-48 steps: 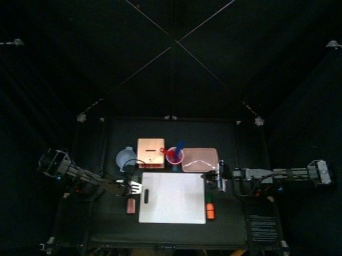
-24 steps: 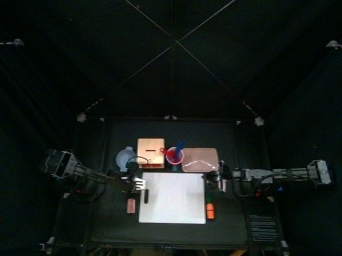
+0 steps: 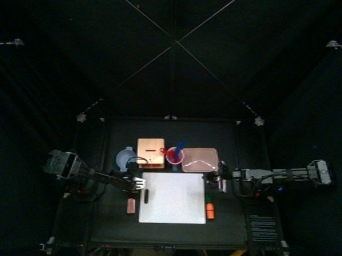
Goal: Place sushi roll onto cutting board
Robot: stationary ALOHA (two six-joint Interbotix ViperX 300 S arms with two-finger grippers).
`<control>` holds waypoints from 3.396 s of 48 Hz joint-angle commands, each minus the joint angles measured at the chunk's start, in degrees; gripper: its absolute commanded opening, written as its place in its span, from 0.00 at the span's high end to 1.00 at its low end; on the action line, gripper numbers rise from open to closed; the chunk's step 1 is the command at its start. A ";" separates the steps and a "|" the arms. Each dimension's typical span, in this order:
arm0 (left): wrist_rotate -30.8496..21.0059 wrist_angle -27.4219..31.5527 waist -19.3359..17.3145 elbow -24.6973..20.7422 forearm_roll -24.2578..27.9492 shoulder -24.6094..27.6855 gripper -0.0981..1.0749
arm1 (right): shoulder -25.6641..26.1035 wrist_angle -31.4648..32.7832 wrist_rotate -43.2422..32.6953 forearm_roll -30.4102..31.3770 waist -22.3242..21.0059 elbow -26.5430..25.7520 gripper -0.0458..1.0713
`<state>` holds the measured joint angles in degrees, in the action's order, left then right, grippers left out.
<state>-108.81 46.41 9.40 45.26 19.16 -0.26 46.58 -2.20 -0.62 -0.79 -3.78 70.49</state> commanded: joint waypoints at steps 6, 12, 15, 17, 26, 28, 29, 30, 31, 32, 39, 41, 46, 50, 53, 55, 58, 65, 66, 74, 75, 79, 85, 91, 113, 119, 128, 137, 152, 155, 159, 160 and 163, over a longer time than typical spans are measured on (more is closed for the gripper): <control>-0.18 0.97 0.26 -1.23 0.18 -0.44 0.10 | -0.18 0.09 -0.09 -0.09 0.00 -0.70 0.95; -0.26 2.81 0.26 -1.67 0.09 -0.79 0.18 | -0.18 0.09 -0.09 -0.70 0.00 -0.88 0.95; -0.26 3.52 0.26 -1.93 0.00 -1.14 0.23 | -0.18 0.09 -0.09 -0.79 0.00 -0.88 0.95; -0.18 3.96 0.44 -2.11 0.00 -1.49 0.26 | -0.18 0.18 -0.09 -0.79 0.00 -0.88 0.95; 0.53 4.75 1.93 -3.16 0.35 -6.06 0.32 | -0.18 1.05 -0.09 -1.32 0.18 -1.32 0.95; 0.62 5.10 2.55 -3.25 0.62 -7.38 0.32 | -0.18 1.41 -0.09 -1.49 0.18 -1.41 0.95; 0.62 5.54 2.99 -3.25 0.62 -8.44 0.32 | -0.18 1.58 -0.09 -1.58 0.18 -1.41 0.95; 0.62 5.98 3.34 -3.25 0.62 -9.14 0.32 | -0.18 1.67 -0.09 -1.67 0.26 -1.49 0.95; 0.53 6.33 3.60 -3.25 0.53 -9.76 0.32 | -0.18 1.85 -0.09 -1.67 0.26 -1.49 0.95; 0.53 6.59 3.96 -3.25 0.53 -10.28 0.32 | -0.18 2.11 -0.09 -1.85 0.26 -1.49 0.95; 0.35 6.77 5.54 -4.92 0.70 -12.13 0.32 | -0.18 2.55 -0.09 -2.02 0.26 -1.85 0.95; 0.35 6.77 5.71 -6.15 0.97 -11.60 0.32 | 0.00 2.72 -0.09 -2.02 0.35 -2.11 0.95; 0.44 6.77 5.80 -8.96 1.93 -9.05 0.32 | 0.26 3.16 0.00 -1.85 0.35 -2.72 0.95; 0.44 6.68 5.80 -12.22 2.46 -6.06 0.32 | 0.26 3.60 0.09 -1.67 0.35 -3.16 0.95; 0.62 7.12 5.98 -15.91 3.16 -2.90 0.32 | 0.26 4.04 0.09 -1.67 0.35 -3.43 0.95; 0.70 7.38 5.98 -18.02 3.60 -1.14 0.32 | 0.26 4.31 0.00 -1.67 0.35 -3.52 0.95; 0.88 7.56 6.06 -21.27 4.04 1.58 0.32 | 0.26 4.48 0.09 -1.67 0.35 -3.52 0.95; 2.11 7.56 5.54 -27.33 4.39 7.65 0.32 | 0.26 4.48 0.09 -1.58 0.00 -3.96 0.95; 2.37 7.56 5.54 -27.95 4.22 8.44 0.32 | 0.35 4.48 0.09 -1.49 -0.09 -4.04 0.95; 3.96 7.21 4.22 -33.57 2.46 12.83 0.32 | 0.53 5.89 0.09 -1.23 -0.09 -3.78 0.95; 4.22 7.21 4.13 -34.80 2.20 13.54 0.32 | 0.62 6.15 0.00 -1.32 0.00 -3.78 0.95; 4.83 7.47 3.60 -37.97 1.41 15.47 0.32 | 0.62 7.47 -0.09 -1.76 0.18 -3.96 0.95; 6.06 7.56 2.72 -42.19 0.79 18.37 0.32 | 0.62 8.17 0.00 -2.72 0.35 -4.04 0.95; 7.56 7.73 1.76 -45.79 0.97 21.53 0.30 | 0.62 8.44 0.00 -2.81 0.53 -3.69 0.95; 9.76 9.05 -0.62 -50.10 -2.29 25.31 0.15 | 0.79 10.20 0.09 -2.46 0.53 -2.46 0.95; 10.11 10.63 -0.62 -50.10 -2.29 24.61 0.14 | 0.88 10.28 0.09 -2.72 0.53 -2.11 0.95; 17.49 10.63 -0.44 -50.27 -2.29 21.71 0.14 | 1.23 10.72 0.00 -2.90 0.53 -1.93 0.95; 28.92 10.20 0.18 -50.27 -2.20 16.61 0.14 | 1.93 12.22 -0.09 -5.01 0.79 -2.55 0.95; 47.72 3.78 0.97 -44.56 3.78 7.56 0.14 | 3.25 13.97 0.00 -7.65 1.58 -5.19 0.95; 50.80 2.11 0.97 -41.57 3.78 4.83 0.14 | 3.52 14.41 0.00 -7.82 1.76 -6.33 0.95; 53.53 -0.62 0.97 -37.44 4.48 1.14 0.15 | 3.69 14.85 -0.09 -8.26 2.29 -8.09 0.95; 54.05 -1.67 0.97 -36.30 4.75 0.09 0.15 | 3.78 14.85 0.00 -8.35 2.37 -8.44 0.95; 54.84 -5.36 0.97 -32.34 6.42 -3.43 0.15 | 3.96 14.85 0.00 -8.70 2.81 -9.14 0.95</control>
<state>-55.02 45.18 10.37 9.58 23.64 1.93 50.45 12.83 -0.70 -8.96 -1.58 63.72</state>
